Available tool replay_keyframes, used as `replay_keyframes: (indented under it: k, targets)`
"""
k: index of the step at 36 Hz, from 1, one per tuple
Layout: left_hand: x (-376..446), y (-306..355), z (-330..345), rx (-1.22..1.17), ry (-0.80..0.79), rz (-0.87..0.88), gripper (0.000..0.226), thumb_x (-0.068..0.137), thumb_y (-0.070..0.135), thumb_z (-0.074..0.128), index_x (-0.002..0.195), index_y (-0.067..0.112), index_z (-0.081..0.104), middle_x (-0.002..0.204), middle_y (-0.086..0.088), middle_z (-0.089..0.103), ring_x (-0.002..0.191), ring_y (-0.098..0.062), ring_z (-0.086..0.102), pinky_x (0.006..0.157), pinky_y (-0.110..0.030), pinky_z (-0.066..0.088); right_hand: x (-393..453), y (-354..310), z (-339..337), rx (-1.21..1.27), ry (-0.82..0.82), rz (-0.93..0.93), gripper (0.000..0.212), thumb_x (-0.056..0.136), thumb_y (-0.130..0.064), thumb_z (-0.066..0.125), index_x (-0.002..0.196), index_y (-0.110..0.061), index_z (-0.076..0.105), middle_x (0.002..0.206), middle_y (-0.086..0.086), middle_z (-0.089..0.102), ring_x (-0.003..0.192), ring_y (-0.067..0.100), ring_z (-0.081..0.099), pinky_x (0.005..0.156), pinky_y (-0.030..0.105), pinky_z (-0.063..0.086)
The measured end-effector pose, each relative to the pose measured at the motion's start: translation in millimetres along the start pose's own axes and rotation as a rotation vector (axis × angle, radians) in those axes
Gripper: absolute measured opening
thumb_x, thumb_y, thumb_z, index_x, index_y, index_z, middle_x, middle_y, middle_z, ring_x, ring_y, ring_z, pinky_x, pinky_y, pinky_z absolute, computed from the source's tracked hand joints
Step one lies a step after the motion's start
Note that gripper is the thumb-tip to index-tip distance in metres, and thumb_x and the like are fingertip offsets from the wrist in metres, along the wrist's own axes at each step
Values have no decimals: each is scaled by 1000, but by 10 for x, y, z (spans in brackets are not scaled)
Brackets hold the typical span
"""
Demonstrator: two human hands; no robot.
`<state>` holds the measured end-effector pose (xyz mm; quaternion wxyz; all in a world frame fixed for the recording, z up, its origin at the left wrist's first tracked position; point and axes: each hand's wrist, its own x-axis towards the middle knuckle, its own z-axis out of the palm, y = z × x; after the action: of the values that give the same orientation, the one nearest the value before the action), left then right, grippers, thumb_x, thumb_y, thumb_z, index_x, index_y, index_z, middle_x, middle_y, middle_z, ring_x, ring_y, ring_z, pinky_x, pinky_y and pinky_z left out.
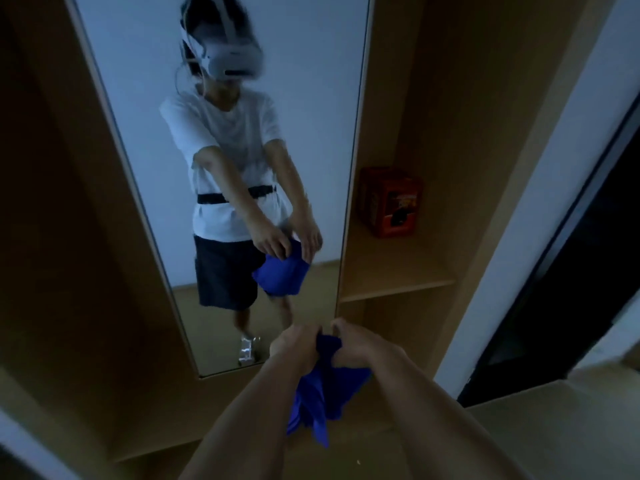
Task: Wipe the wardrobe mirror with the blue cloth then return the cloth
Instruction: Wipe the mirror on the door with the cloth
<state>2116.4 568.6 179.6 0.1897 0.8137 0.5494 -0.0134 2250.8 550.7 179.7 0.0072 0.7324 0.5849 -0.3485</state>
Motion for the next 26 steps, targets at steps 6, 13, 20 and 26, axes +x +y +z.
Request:
replay_keyframes:
  k: [6,13,20,26]
  targets:
    - [-259,-342,-84,35,27,-14,27,90,21,48,117,25,52,117,-3,58,104,-24,58,78,-37,48,-164,-391,365,-87,96,-191,67,78,-36,71,137,-25,41,135,2,50,123,27,47,101,45,39]
    - [-464,-636,-177,-274,212,-164,39,76,41,67,107,25,50,100,-1,61,88,-22,60,75,-41,54,-249,-709,299,151,78,-133,8,84,-13,47,82,-18,53,80,3,55,69,17,53,55,26,36]
    - [-592,-844,-86,-734,375,-543,114,72,61,69,150,19,-3,155,-13,19,138,-36,27,106,-50,31,-302,-954,246,516,34,-64,42,69,-9,49,110,-15,42,94,10,47,72,21,43,58,32,31]
    - [-648,-819,-60,-653,476,-651,38,92,34,54,123,14,47,100,-3,57,86,-18,58,72,-34,52,-266,-1077,259,647,147,-10,13,80,-28,55,89,-19,51,84,4,52,69,16,45,63,32,37]
